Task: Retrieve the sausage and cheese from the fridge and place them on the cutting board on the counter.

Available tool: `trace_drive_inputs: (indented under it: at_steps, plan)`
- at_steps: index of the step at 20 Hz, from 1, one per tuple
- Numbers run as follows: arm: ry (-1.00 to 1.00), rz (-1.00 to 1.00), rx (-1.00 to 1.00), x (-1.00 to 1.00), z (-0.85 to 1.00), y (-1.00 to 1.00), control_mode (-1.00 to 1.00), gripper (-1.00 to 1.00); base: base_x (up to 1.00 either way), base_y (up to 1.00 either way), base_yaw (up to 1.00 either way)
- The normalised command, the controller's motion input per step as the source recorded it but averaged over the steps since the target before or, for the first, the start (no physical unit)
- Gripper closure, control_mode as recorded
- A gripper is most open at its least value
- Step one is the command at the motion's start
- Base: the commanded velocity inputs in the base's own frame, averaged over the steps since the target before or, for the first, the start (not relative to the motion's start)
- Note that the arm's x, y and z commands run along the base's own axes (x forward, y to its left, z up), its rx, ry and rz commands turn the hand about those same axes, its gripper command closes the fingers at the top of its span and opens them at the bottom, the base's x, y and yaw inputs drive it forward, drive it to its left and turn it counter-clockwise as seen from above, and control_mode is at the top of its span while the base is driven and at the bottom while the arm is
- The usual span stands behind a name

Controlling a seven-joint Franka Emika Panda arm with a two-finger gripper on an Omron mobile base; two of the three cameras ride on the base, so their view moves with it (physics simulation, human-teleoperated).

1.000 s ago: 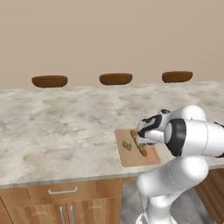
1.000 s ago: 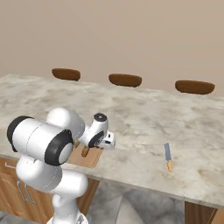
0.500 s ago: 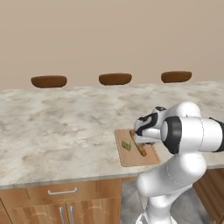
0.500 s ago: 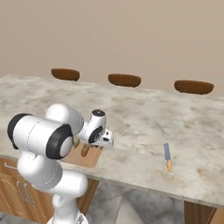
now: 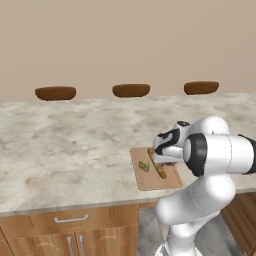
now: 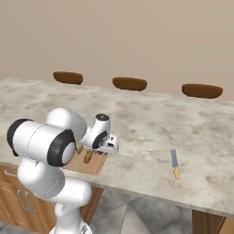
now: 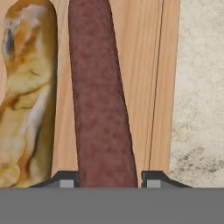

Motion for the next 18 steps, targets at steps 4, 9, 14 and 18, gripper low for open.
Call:
trace_drive_inputs:
  at_steps: [4,9,14,18]
  plan:
    - [0.0,0.0,0.0,-0.09,0.0,0.03,-1.0,-1.0,0.0,0.0,0.0]
    - [0.0,0.0,0.0,-0.21,0.16,0.06,-1.0,-1.0,0.0,0.0,0.0]
    - [0.0,0.0,0.0,-0.63,0.56,0.0,-1.0,-1.0,0.0,0.0,0.0]
    - [0.0,0.0,0.0,-0.63,0.7,0.0,-1.0,-1.0,0.0,0.0,0.0]
